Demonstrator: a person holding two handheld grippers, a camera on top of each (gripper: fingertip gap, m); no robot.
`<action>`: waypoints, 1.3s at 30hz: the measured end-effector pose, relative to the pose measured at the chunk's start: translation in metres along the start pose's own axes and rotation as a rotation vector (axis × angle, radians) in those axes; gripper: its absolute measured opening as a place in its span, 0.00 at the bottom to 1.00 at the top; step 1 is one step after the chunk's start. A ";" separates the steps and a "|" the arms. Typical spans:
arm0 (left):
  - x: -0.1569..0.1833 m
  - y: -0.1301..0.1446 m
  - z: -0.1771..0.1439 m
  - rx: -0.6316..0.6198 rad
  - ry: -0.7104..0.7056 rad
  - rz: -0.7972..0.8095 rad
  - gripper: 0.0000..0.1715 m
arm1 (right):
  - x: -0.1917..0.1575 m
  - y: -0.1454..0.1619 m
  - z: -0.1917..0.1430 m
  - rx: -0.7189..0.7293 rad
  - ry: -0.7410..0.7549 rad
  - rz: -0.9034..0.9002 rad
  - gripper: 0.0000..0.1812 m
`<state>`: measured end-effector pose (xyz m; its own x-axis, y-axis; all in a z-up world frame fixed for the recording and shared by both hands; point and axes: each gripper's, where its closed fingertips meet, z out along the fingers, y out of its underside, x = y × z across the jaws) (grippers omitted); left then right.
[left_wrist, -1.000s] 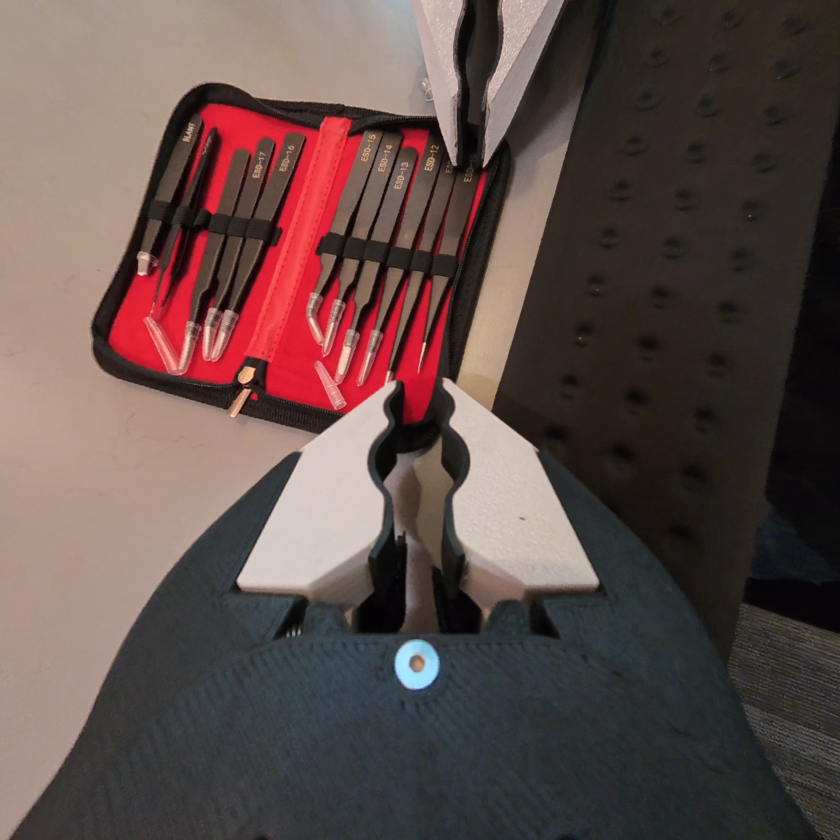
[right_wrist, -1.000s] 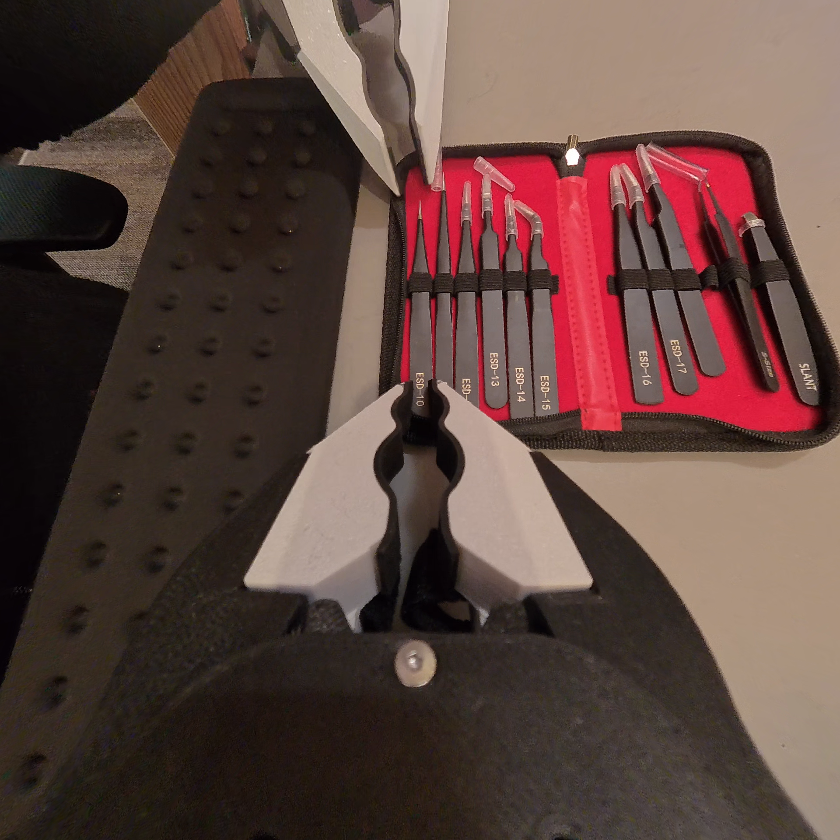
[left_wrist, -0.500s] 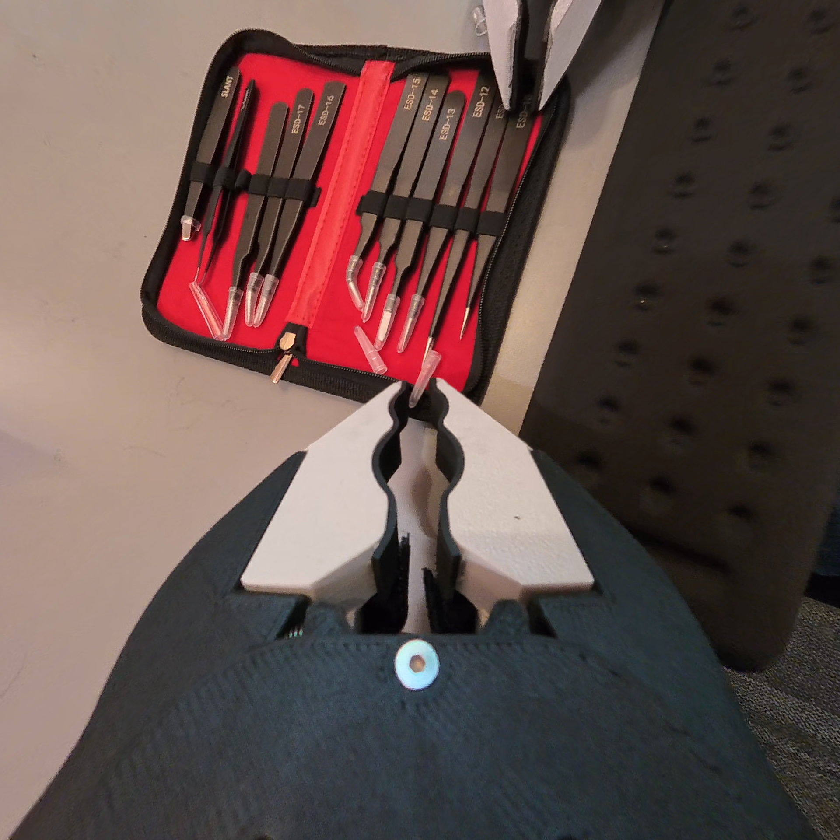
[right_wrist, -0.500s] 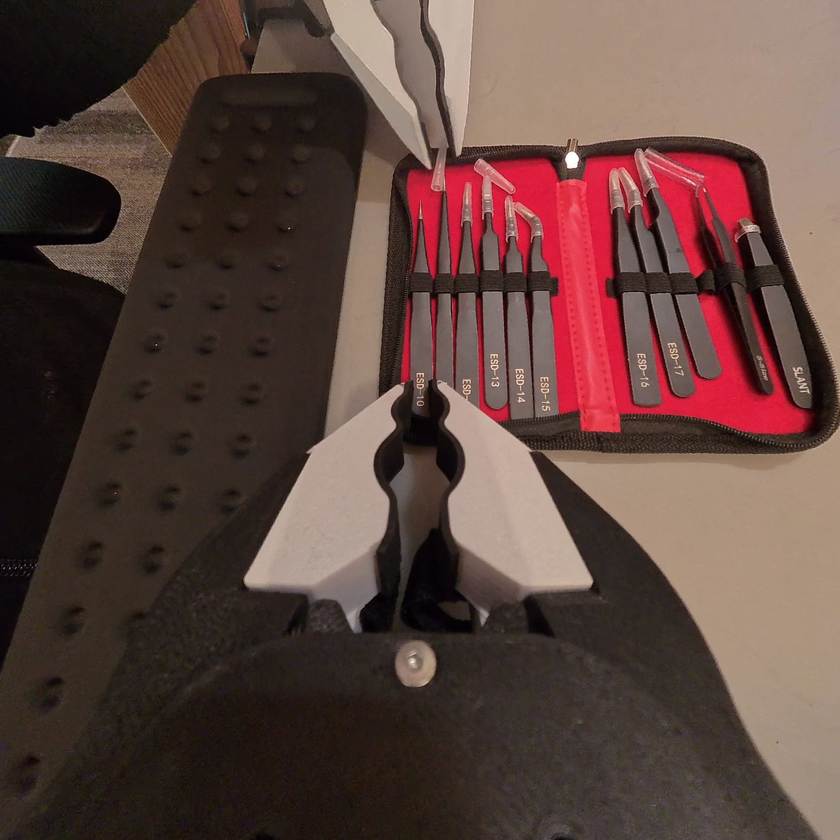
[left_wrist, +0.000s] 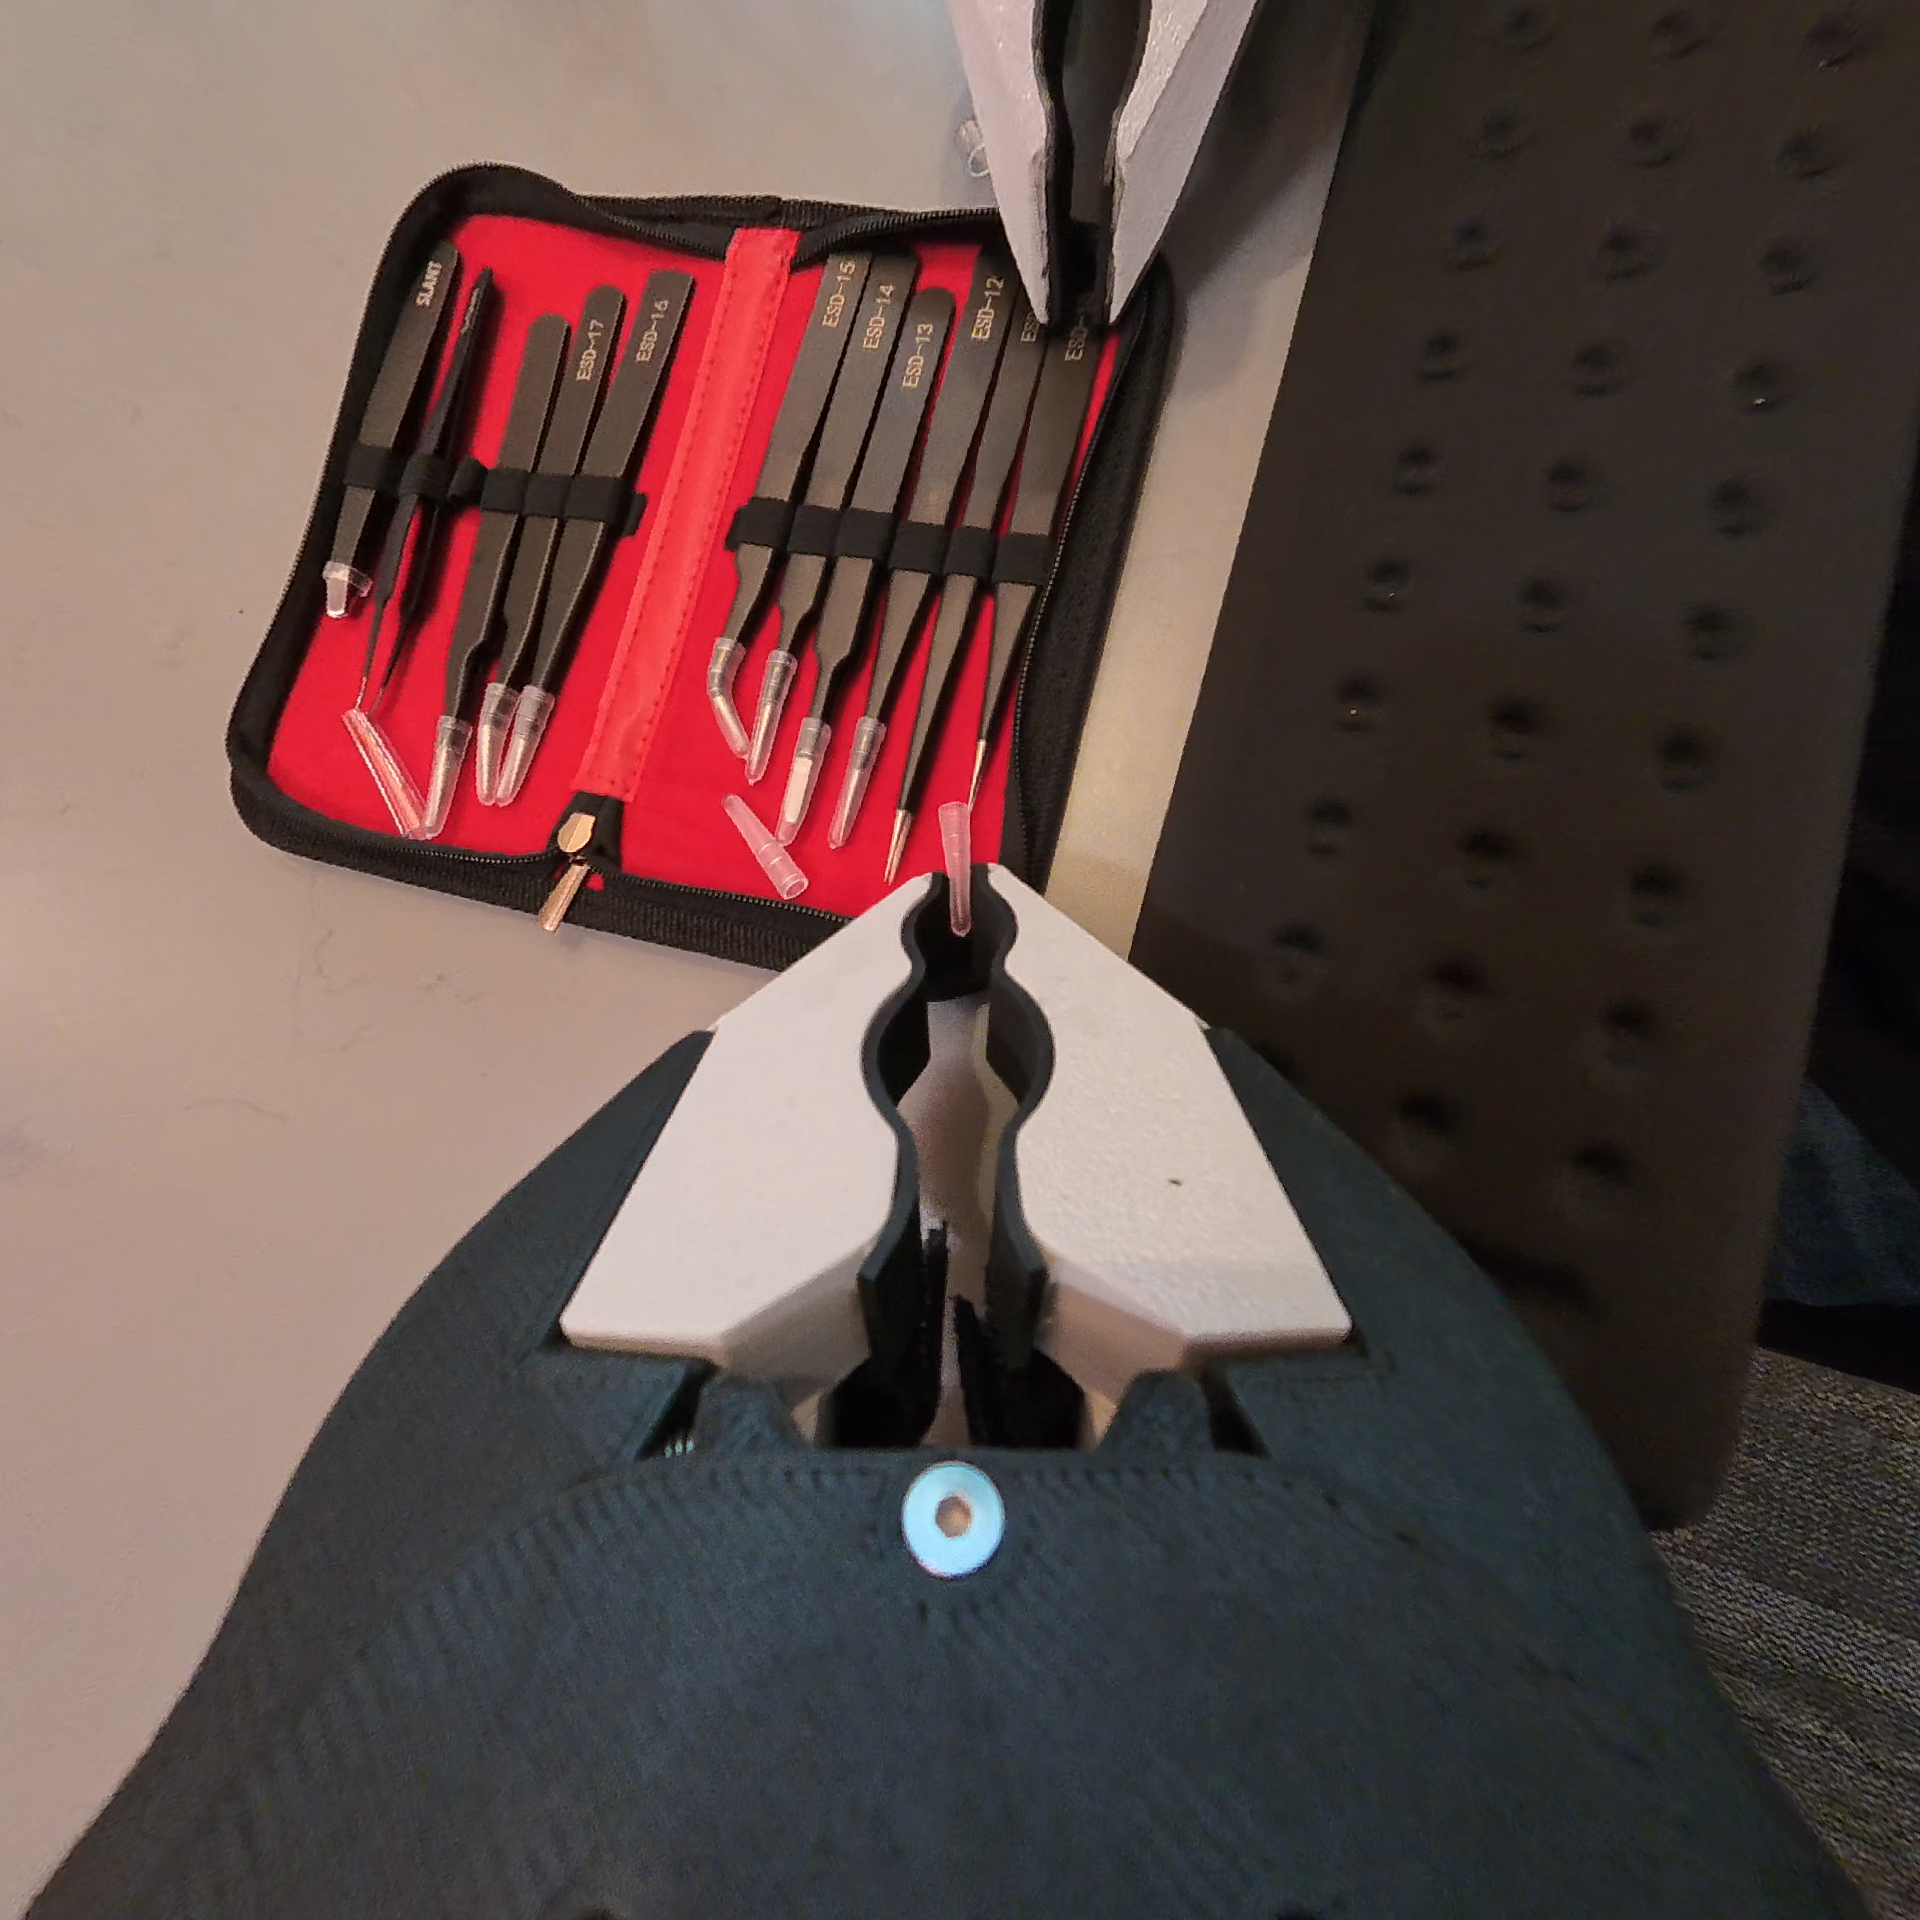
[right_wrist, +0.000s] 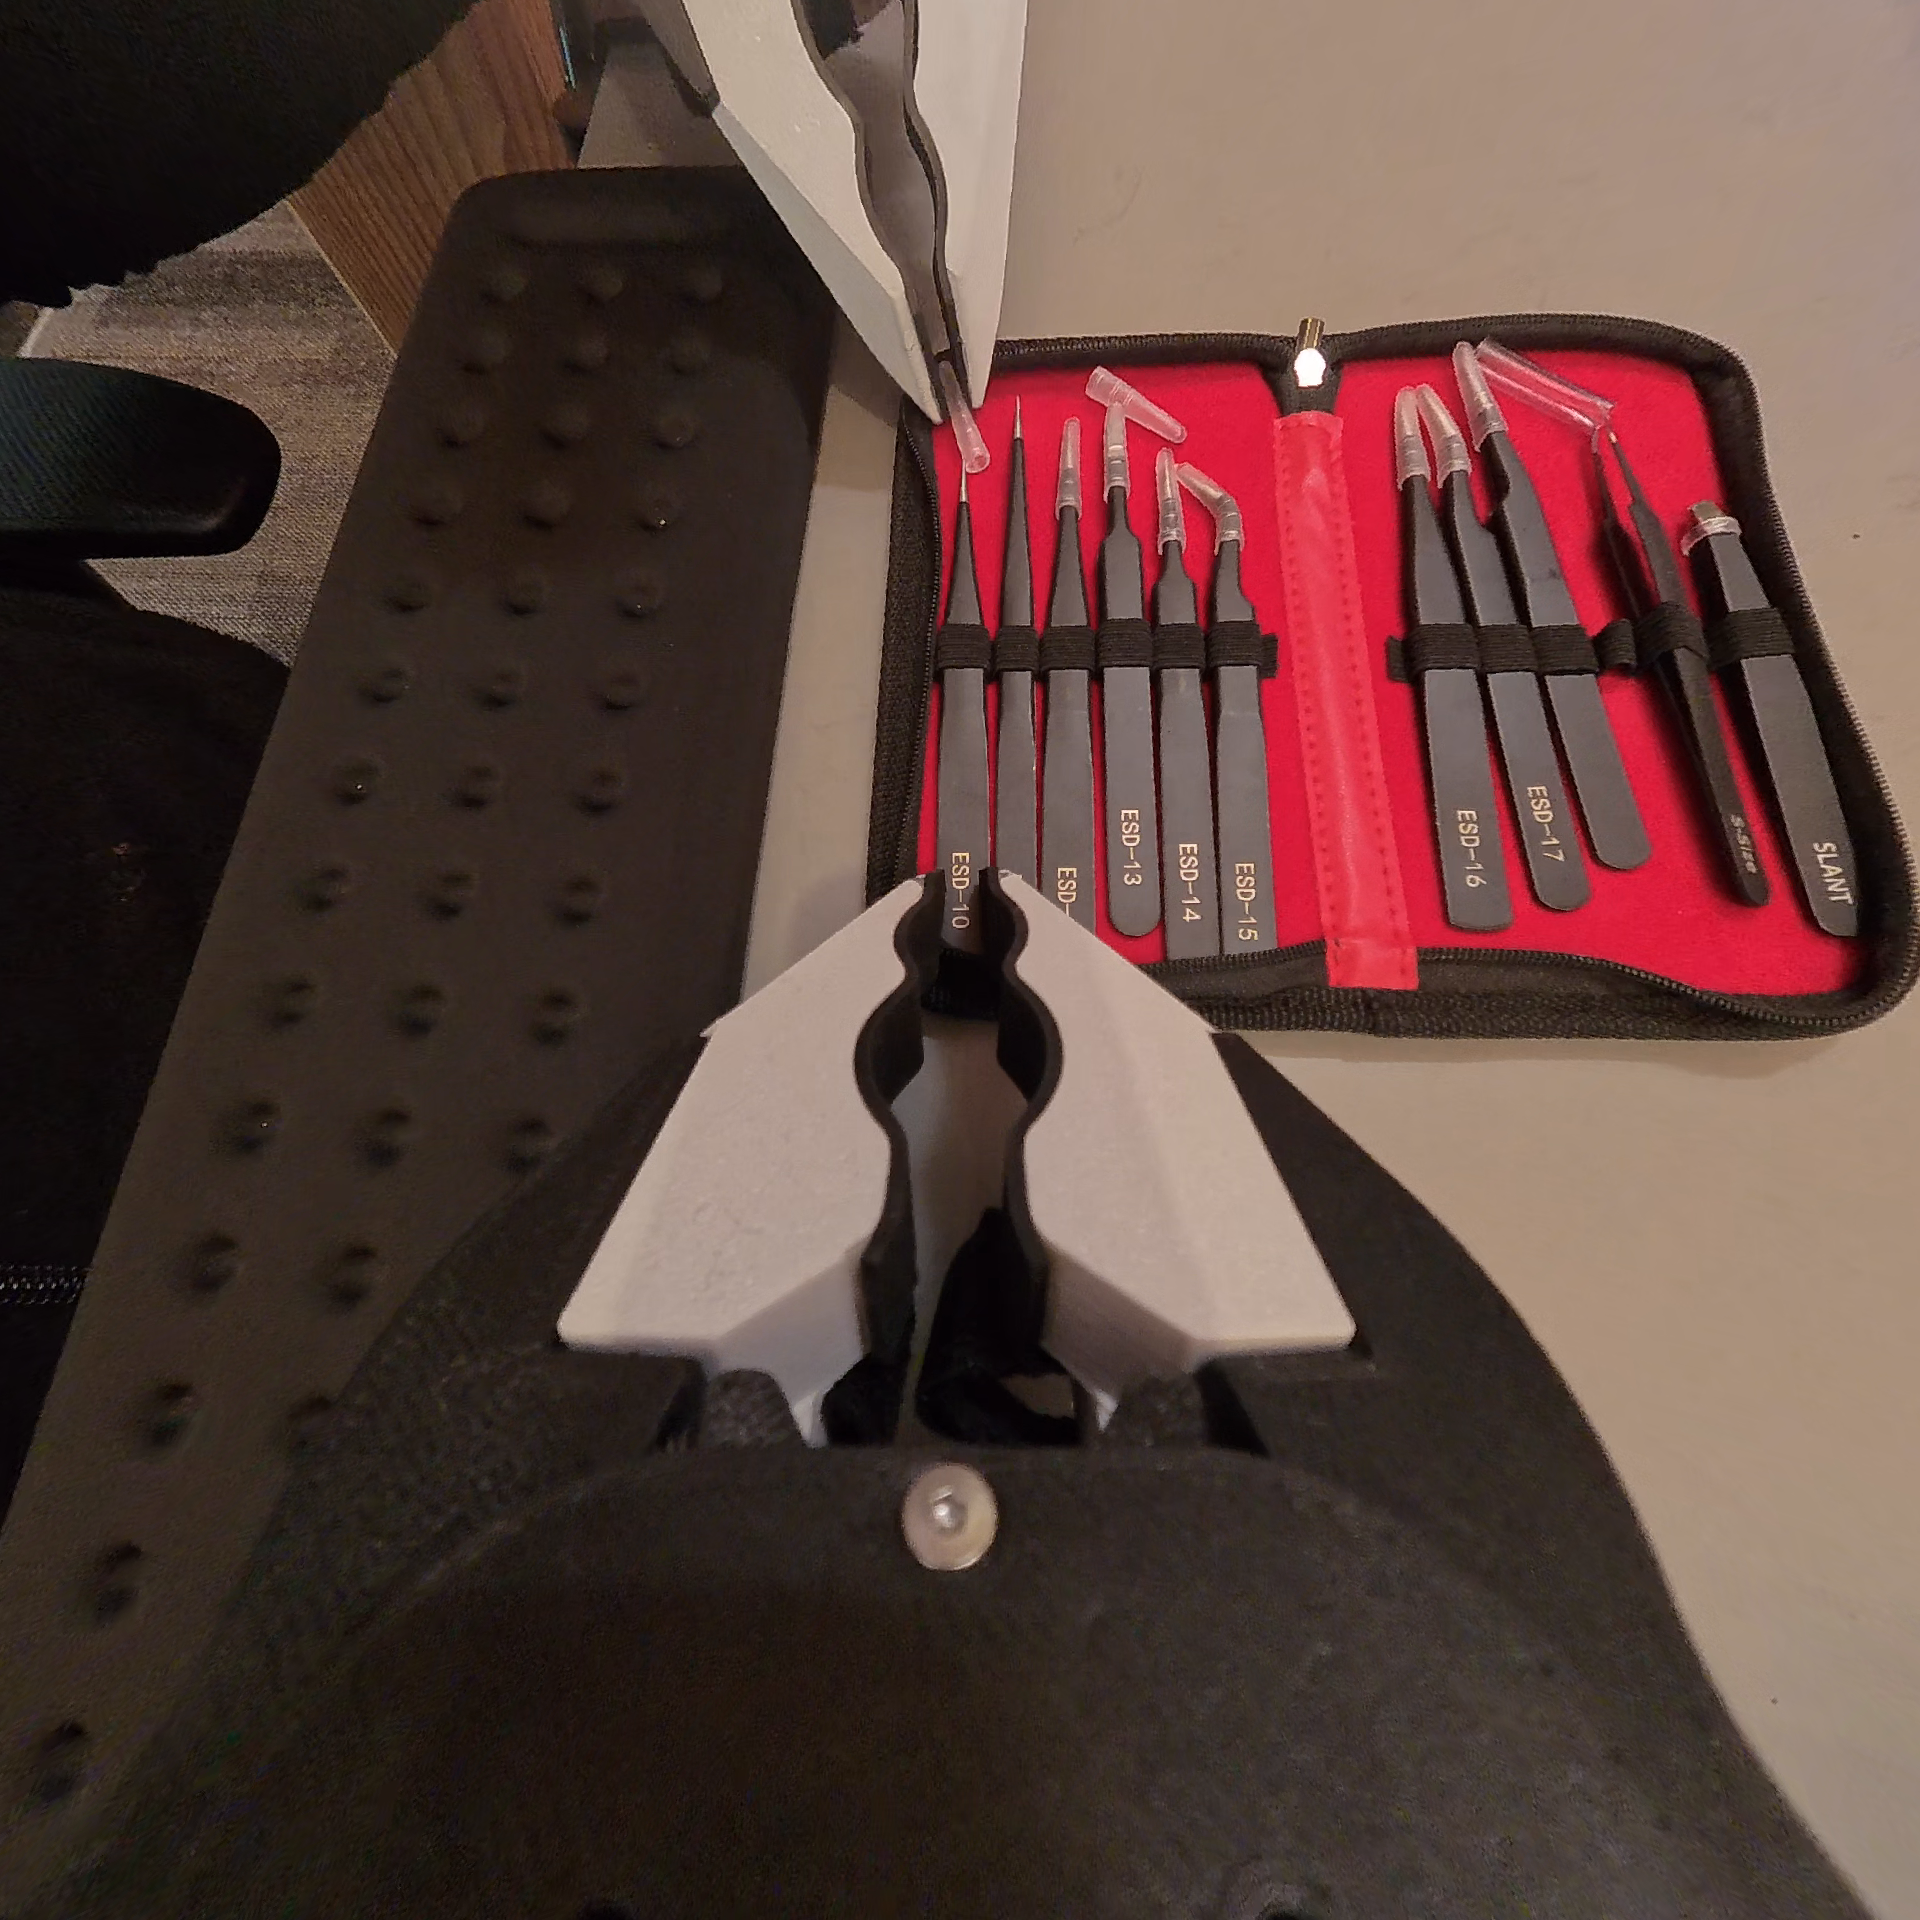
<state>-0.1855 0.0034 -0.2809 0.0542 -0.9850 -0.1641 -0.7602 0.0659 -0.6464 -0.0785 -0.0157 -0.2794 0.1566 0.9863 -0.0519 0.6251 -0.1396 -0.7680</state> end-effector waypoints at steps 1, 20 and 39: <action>0.000 0.000 0.000 0.002 0.001 0.005 0.00 | 0.000 0.000 0.000 0.000 -0.001 0.001 0.03; 0.001 0.001 -0.002 0.007 0.062 0.044 0.00 | -0.001 0.000 0.000 0.000 -0.007 0.003 0.03; 0.004 -0.012 0.013 0.029 0.100 0.066 0.00 | -0.001 0.000 0.000 -0.001 -0.011 0.002 0.03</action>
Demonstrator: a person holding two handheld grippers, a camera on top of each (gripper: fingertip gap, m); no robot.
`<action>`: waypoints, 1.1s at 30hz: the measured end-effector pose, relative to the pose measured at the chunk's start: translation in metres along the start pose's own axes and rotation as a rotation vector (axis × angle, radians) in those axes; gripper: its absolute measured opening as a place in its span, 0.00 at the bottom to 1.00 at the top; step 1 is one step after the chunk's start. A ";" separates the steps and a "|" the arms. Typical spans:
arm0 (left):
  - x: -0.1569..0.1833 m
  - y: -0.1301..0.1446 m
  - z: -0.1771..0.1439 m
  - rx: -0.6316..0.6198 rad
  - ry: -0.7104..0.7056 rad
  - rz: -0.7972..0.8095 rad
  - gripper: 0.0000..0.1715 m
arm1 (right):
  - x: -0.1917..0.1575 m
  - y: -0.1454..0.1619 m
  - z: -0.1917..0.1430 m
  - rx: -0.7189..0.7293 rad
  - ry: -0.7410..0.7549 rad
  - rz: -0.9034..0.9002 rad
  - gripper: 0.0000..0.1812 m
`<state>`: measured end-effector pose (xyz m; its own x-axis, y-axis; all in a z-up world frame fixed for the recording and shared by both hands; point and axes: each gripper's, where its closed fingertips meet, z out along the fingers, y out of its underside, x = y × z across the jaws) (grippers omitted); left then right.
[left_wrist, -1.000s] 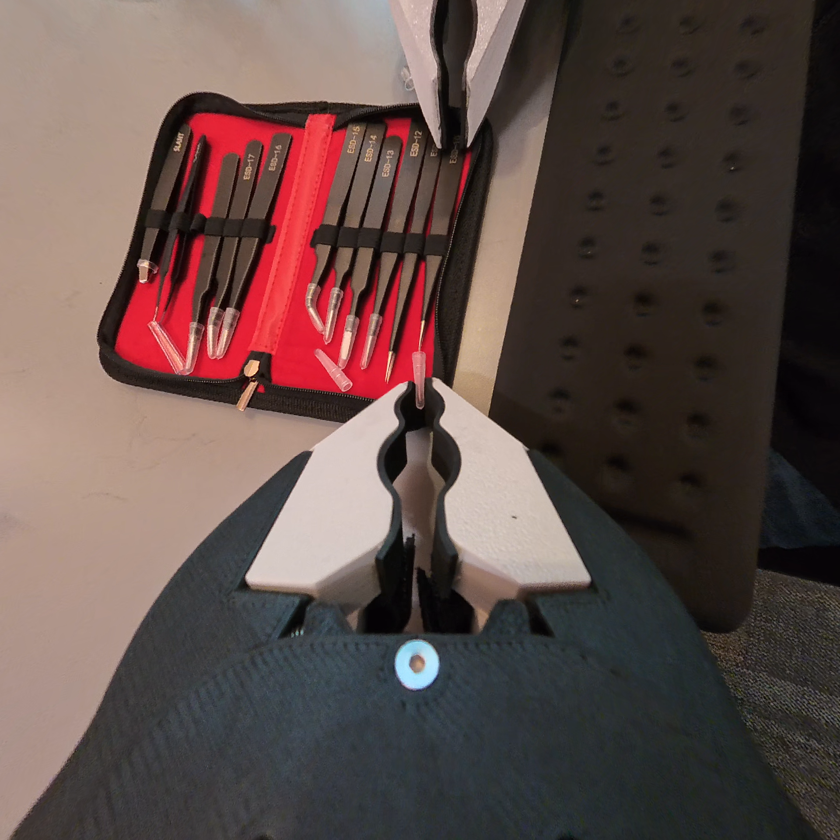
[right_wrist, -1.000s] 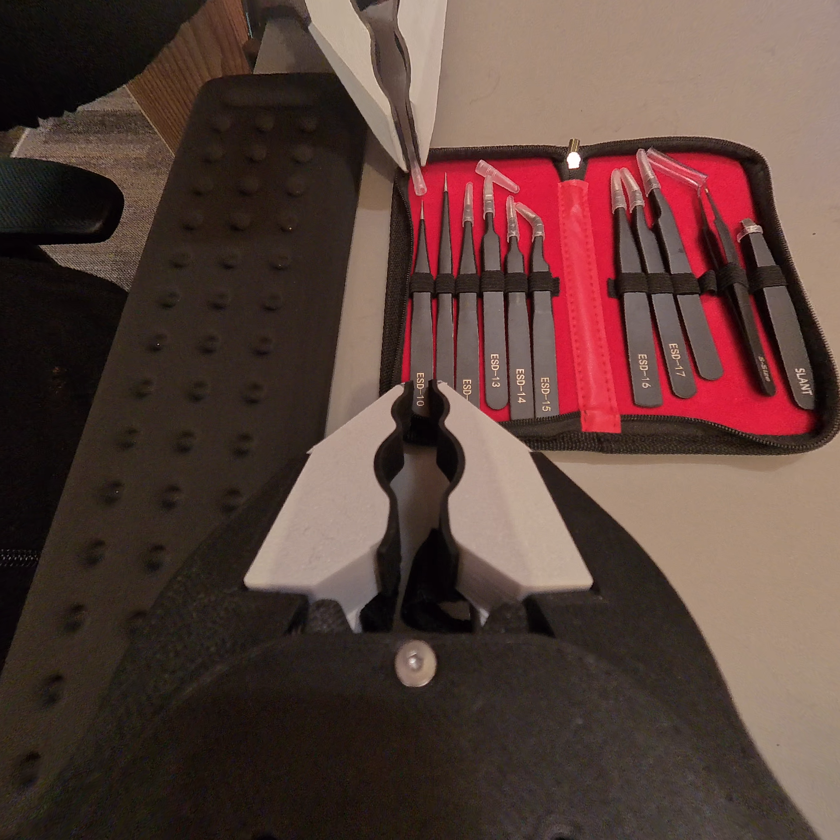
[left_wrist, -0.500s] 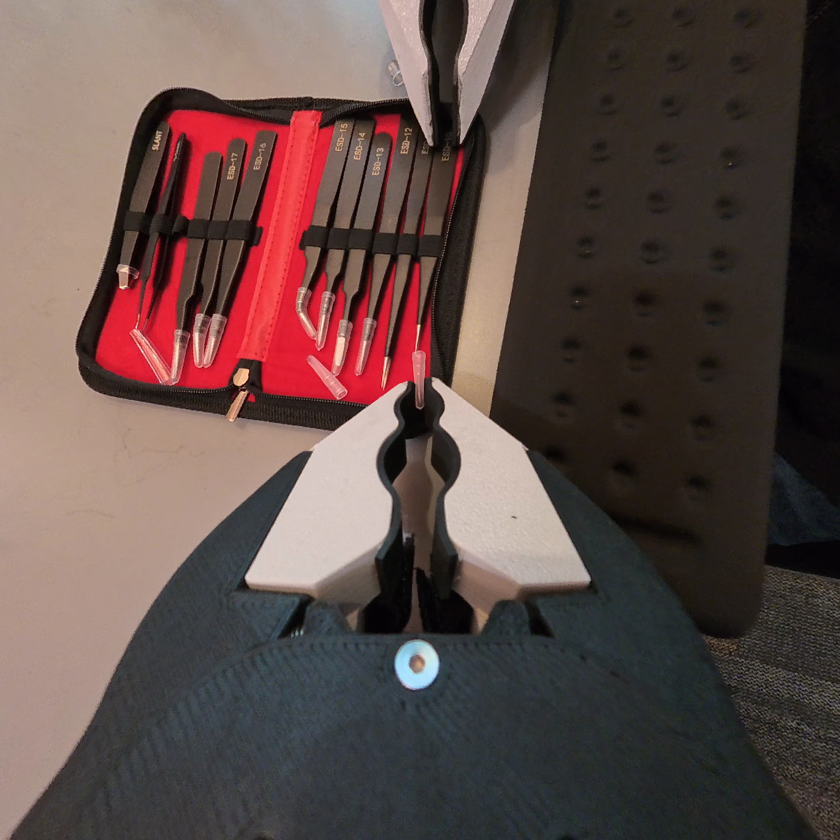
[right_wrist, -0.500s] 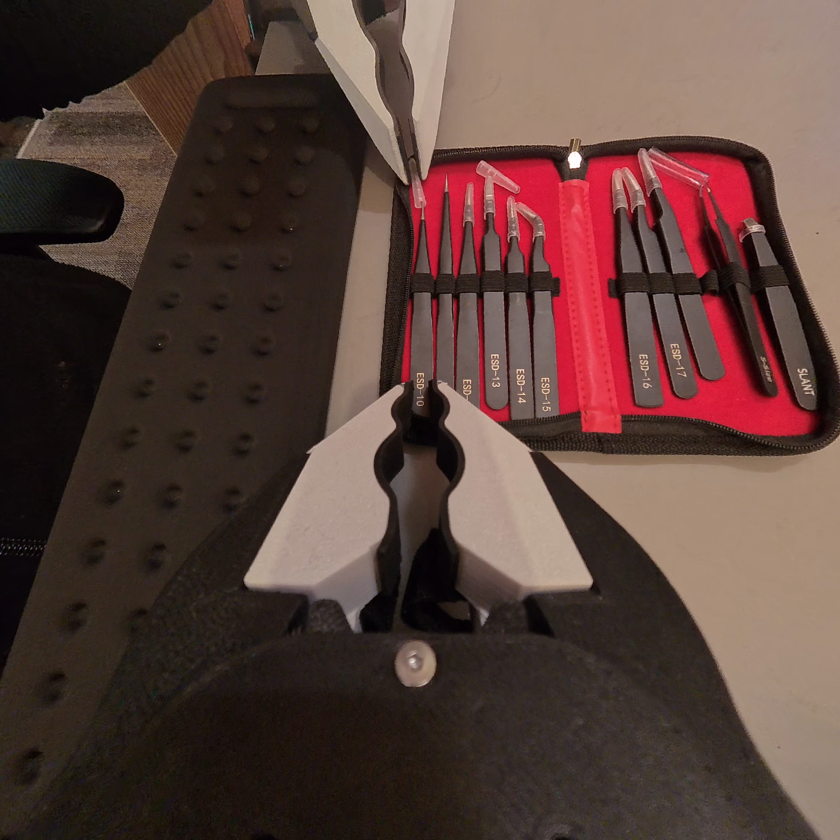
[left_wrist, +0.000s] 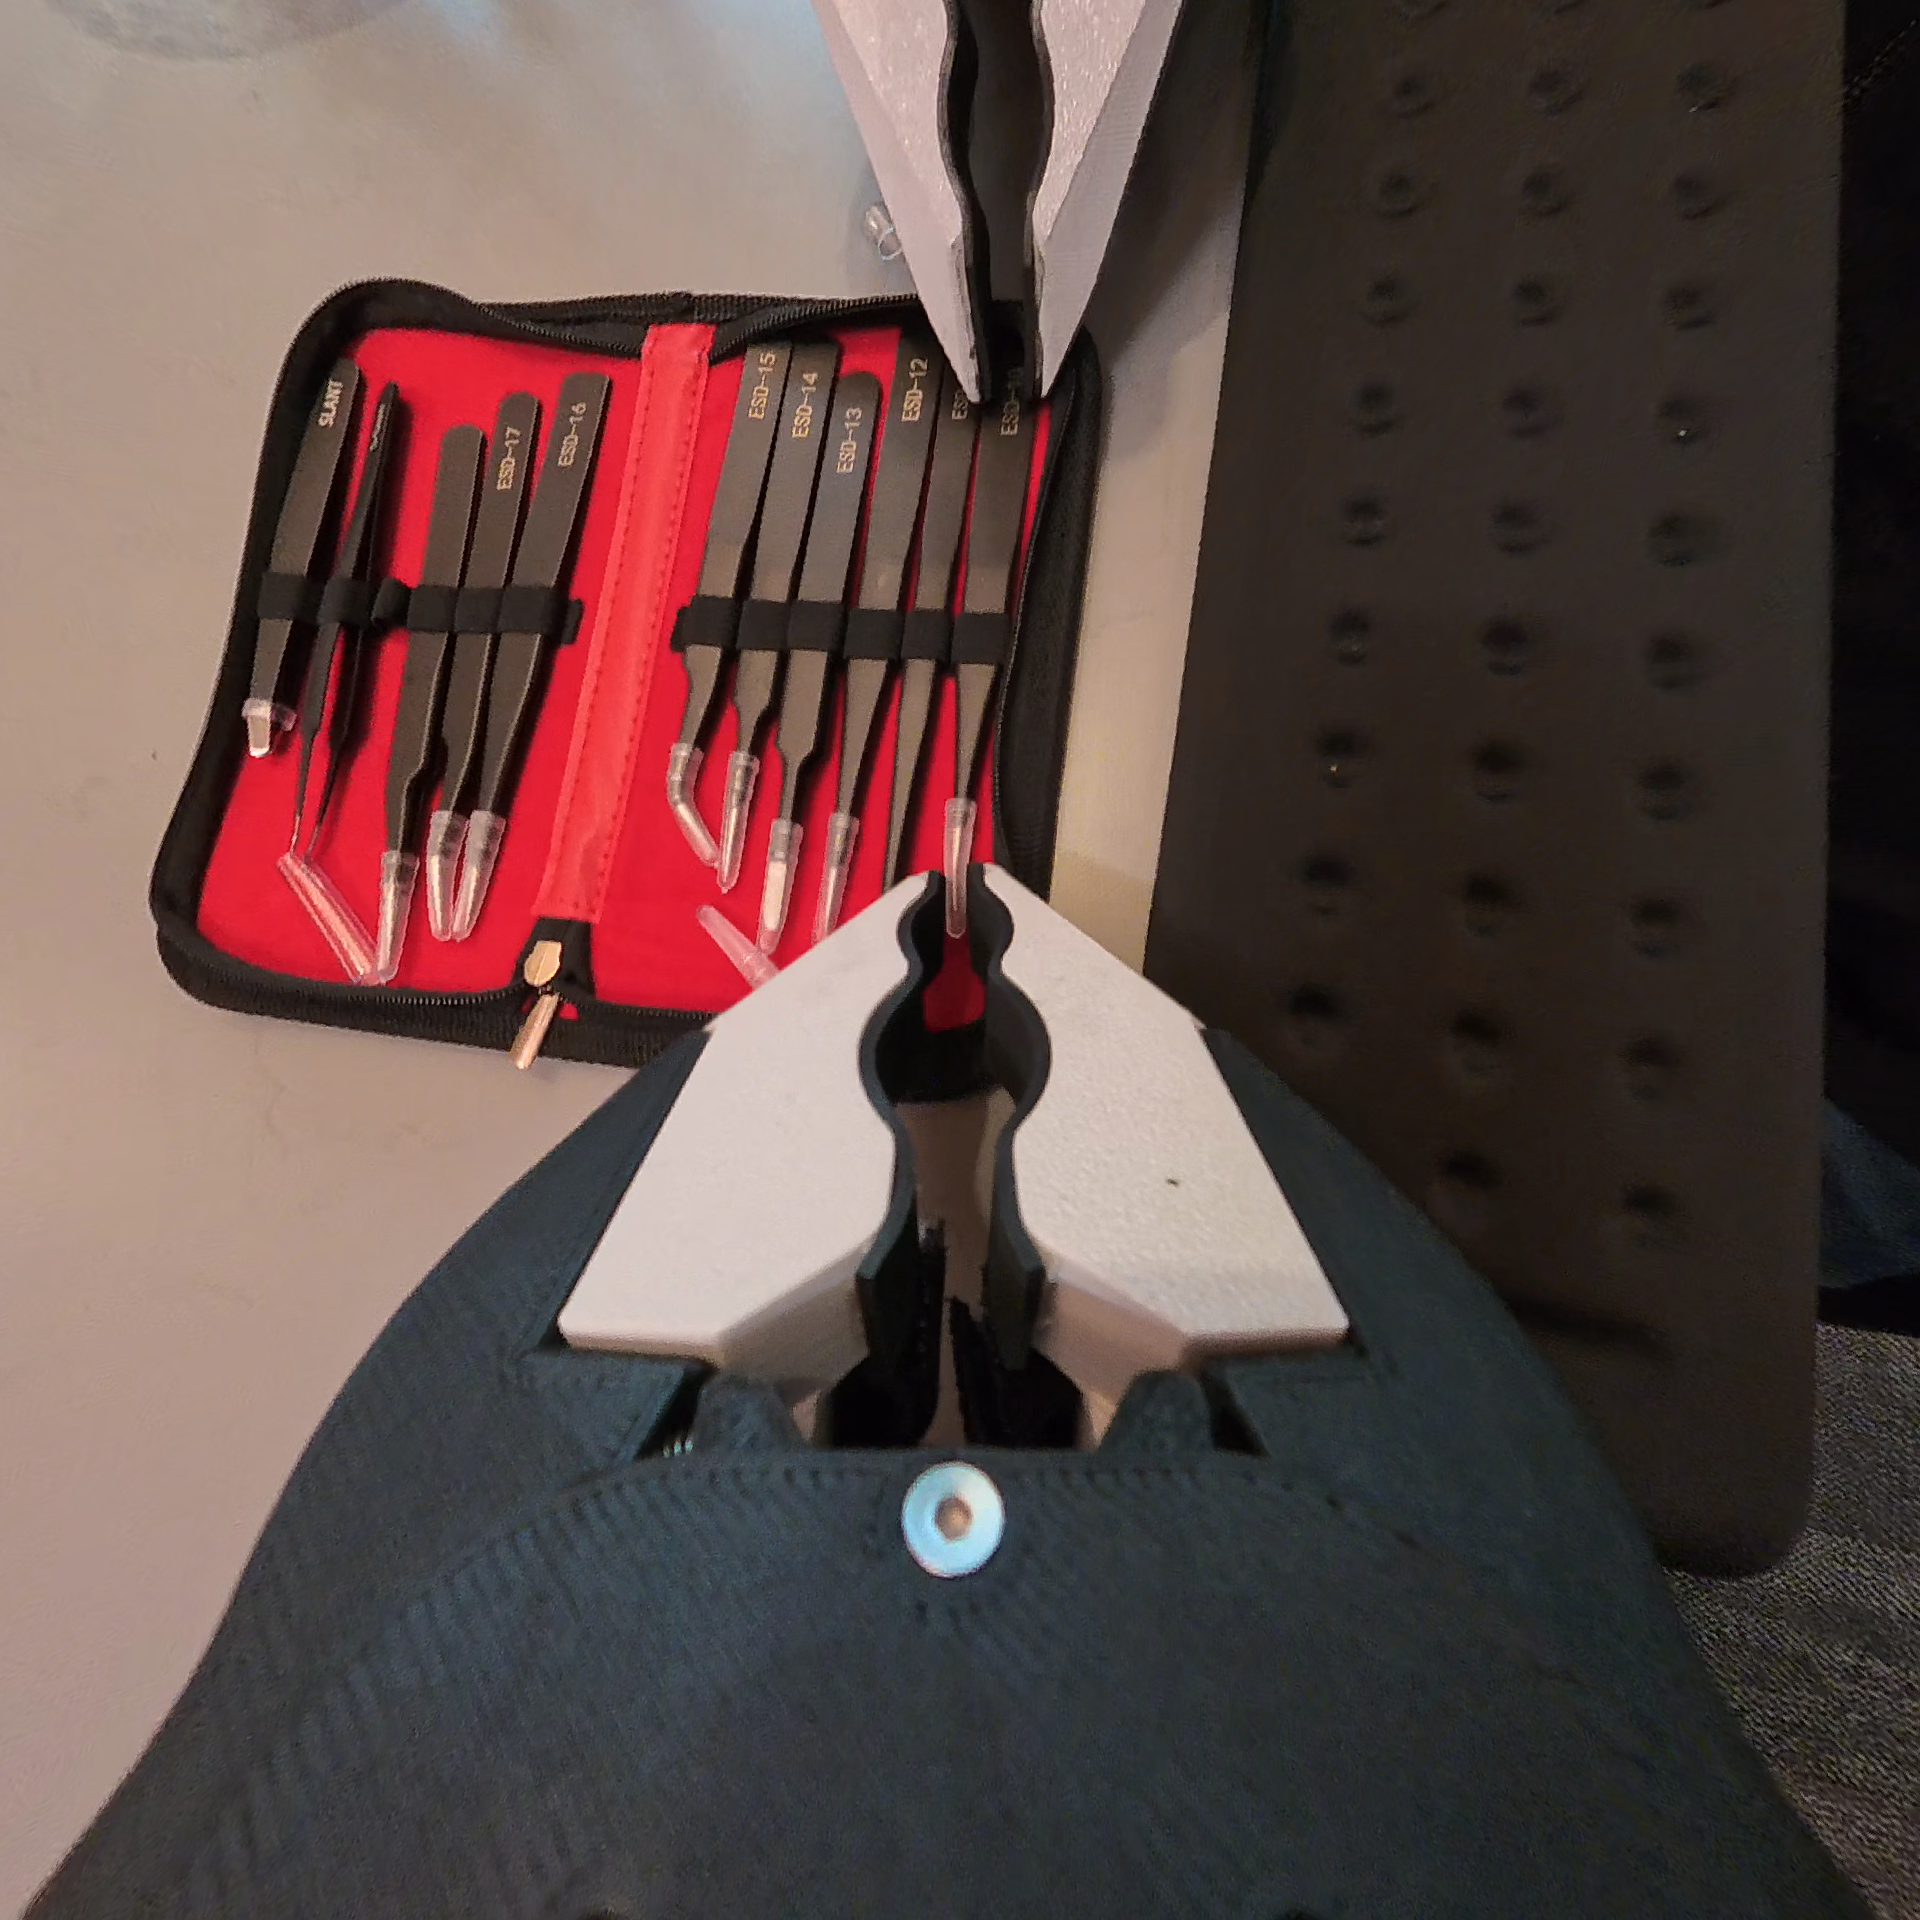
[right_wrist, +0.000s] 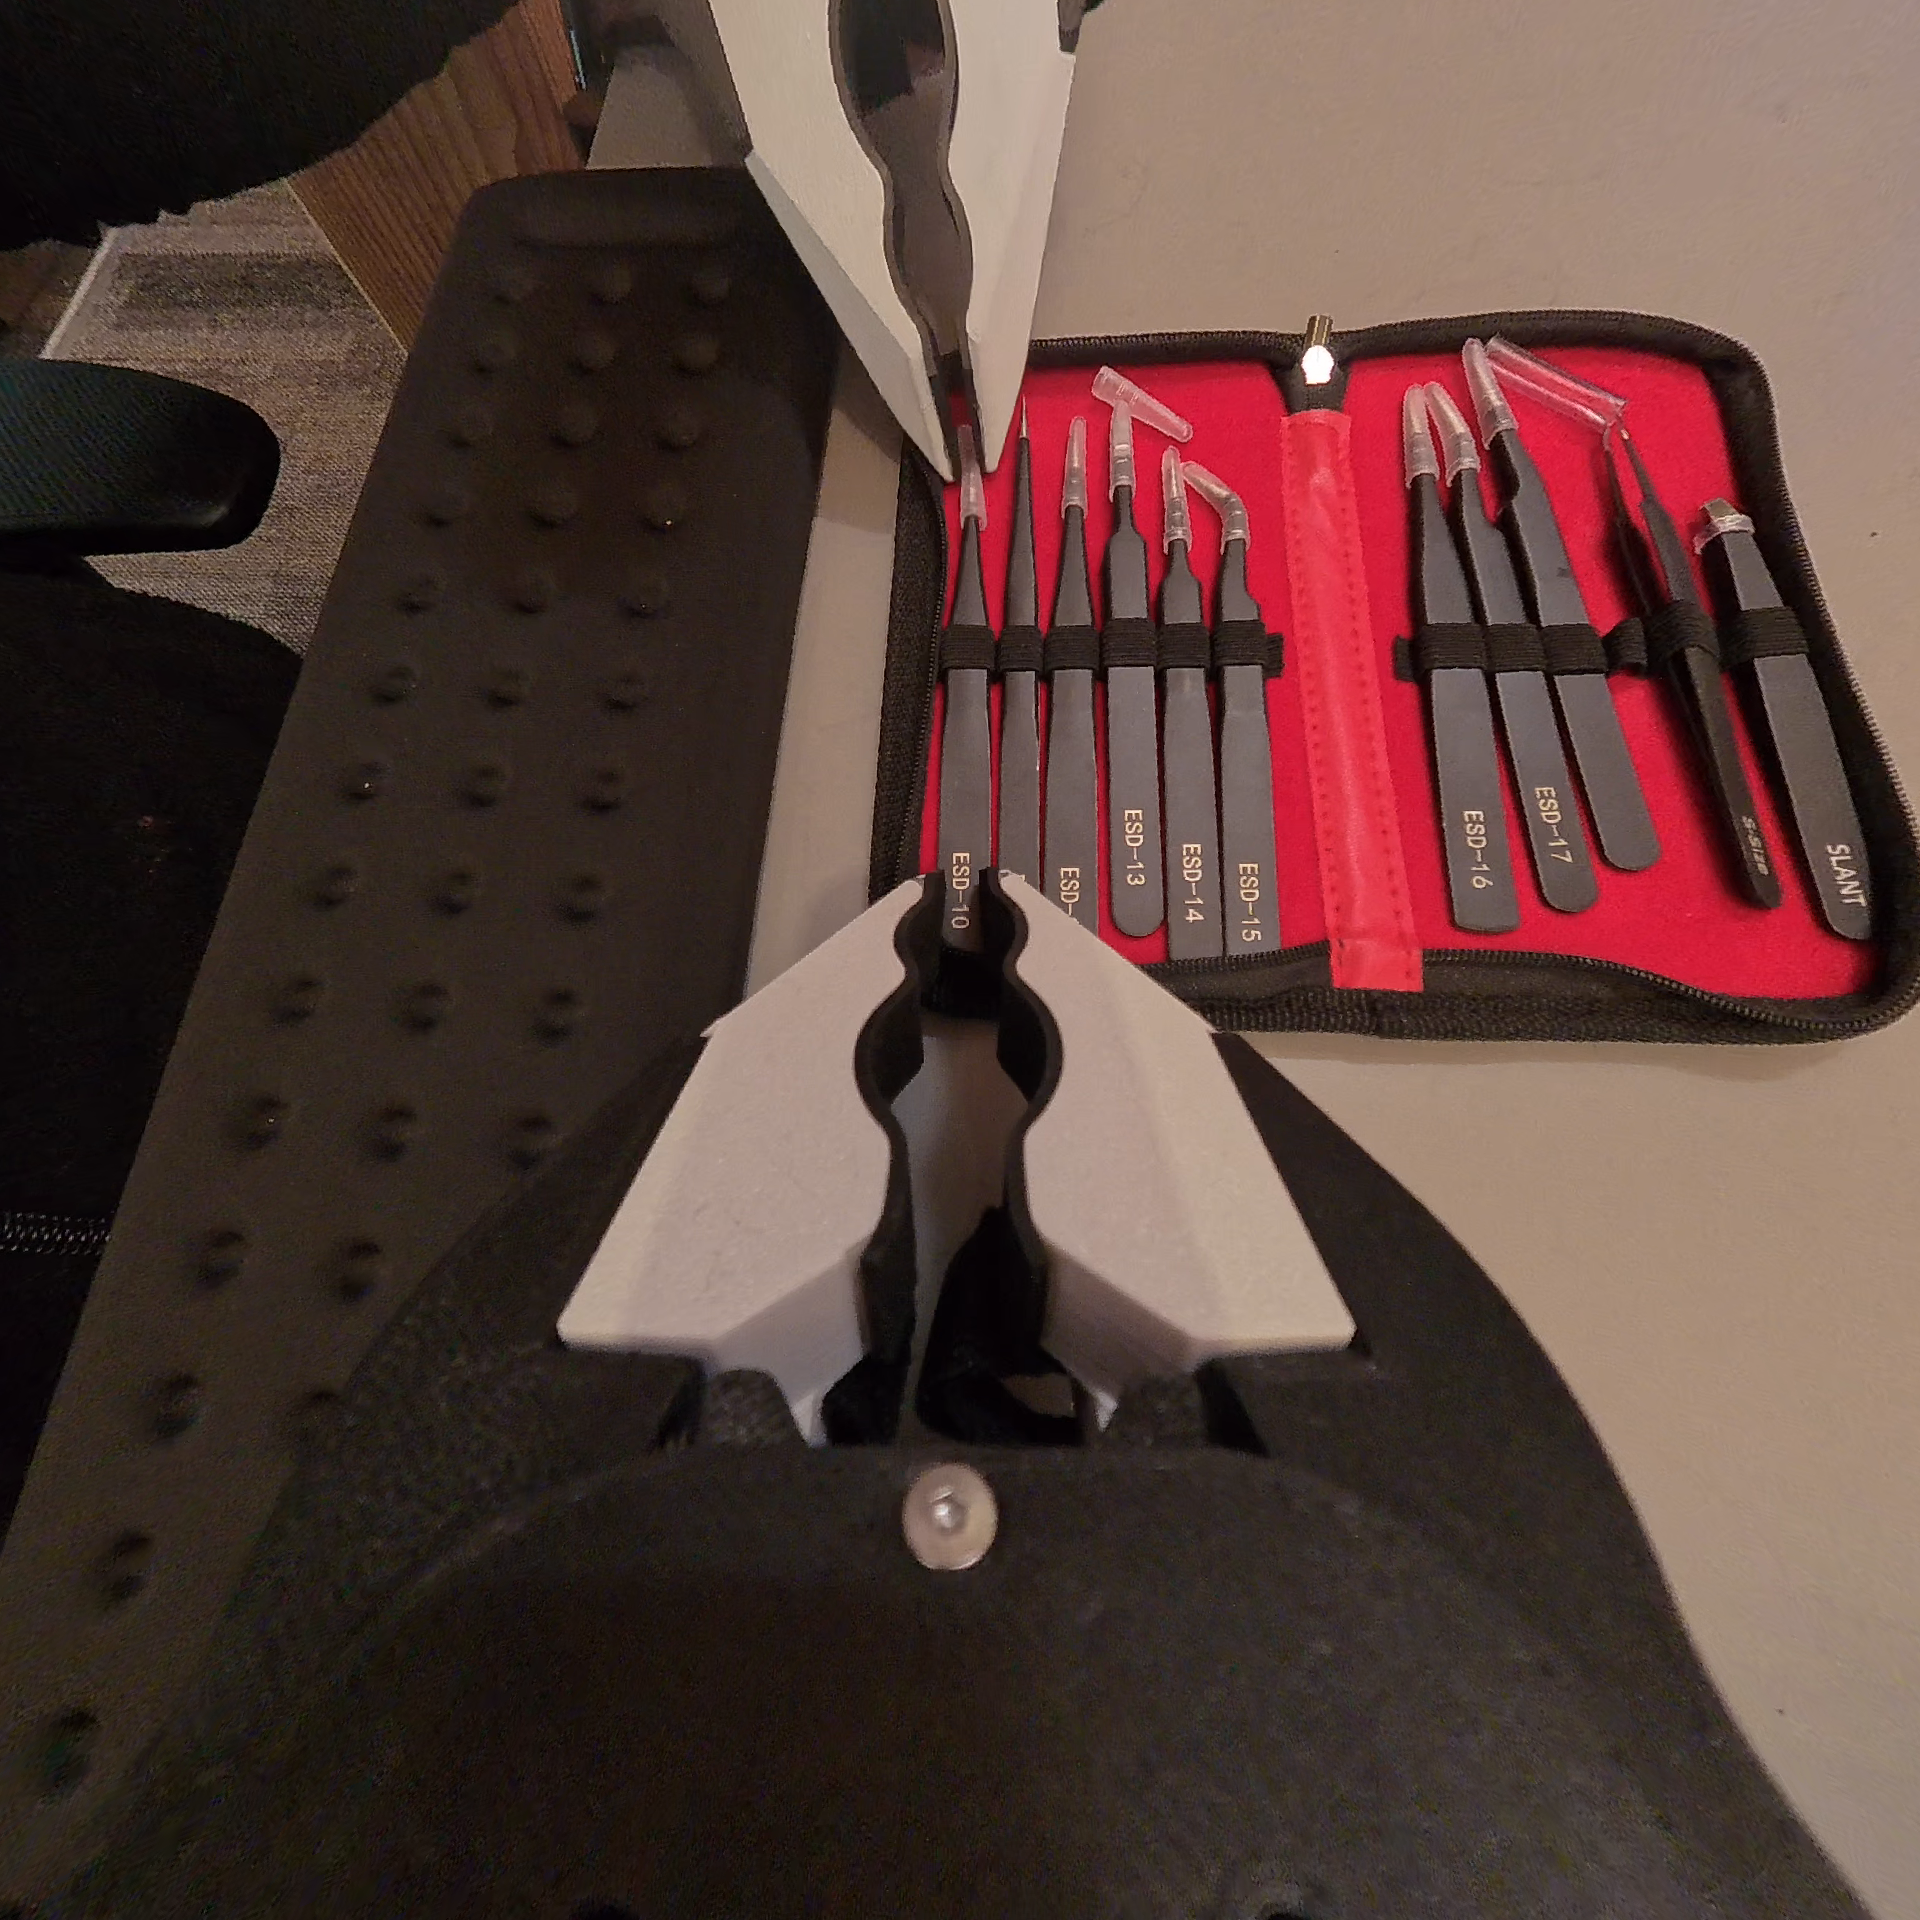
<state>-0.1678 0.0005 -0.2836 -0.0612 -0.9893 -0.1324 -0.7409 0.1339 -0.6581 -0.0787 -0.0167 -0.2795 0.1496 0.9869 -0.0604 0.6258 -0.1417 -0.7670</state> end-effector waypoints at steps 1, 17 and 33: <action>0.000 -0.002 0.001 0.001 0.000 0.005 0.00 | 0.000 0.000 0.000 0.000 0.000 -0.001 0.03; -0.042 0.011 -0.016 -0.124 -0.162 -0.102 0.06 | 0.001 0.000 0.000 0.000 0.003 -0.006 0.03; -0.043 0.011 -0.023 -0.113 -0.309 -0.217 0.01 | 0.005 -0.001 -0.003 0.009 0.010 0.015 0.03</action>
